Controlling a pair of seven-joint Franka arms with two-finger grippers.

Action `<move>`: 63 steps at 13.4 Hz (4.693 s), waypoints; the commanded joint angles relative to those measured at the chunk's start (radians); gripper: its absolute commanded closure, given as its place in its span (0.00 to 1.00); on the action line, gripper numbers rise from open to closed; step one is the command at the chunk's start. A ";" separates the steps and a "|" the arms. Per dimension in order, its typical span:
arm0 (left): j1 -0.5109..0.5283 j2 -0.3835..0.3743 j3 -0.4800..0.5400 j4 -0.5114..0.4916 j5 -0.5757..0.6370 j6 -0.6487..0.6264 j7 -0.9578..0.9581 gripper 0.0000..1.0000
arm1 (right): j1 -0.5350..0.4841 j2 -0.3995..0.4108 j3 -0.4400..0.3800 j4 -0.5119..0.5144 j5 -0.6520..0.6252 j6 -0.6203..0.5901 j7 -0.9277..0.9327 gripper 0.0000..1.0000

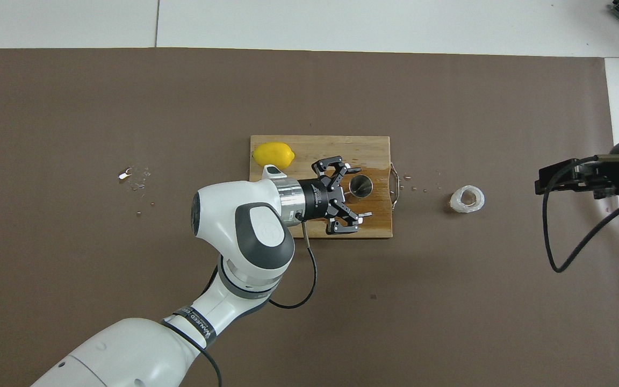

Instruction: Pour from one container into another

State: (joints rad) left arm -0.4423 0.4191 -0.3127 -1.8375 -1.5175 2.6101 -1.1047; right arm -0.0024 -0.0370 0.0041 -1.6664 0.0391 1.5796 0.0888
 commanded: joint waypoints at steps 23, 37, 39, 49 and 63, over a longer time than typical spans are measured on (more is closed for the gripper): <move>0.429 -0.275 0.012 0.130 0.997 -0.834 0.334 0.00 | -0.082 -0.084 0.005 -0.035 0.048 -0.119 -0.246 0.00; 0.439 -0.427 0.128 0.129 1.392 -0.961 0.864 0.00 | -0.335 0.139 -0.001 -0.392 0.626 0.449 -1.948 0.00; 0.429 -0.428 0.203 0.133 1.457 -0.960 1.050 0.00 | -0.327 0.178 -0.003 -0.455 0.792 0.470 -2.107 0.00; 0.425 -0.447 0.268 0.245 1.539 -1.091 1.085 0.00 | -0.289 0.387 0.008 -0.481 1.087 0.445 -2.518 0.00; 0.429 -0.454 0.267 0.230 1.528 -1.085 1.079 0.00 | -0.245 0.361 0.010 -0.467 1.098 0.505 -2.554 0.79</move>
State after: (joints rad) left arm -0.0074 -0.0163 -0.0488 -1.5917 -0.0002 1.5331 -0.0269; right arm -0.2479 0.3506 0.0089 -2.1313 1.1032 2.0719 -2.4600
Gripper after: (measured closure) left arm 0.000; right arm 0.493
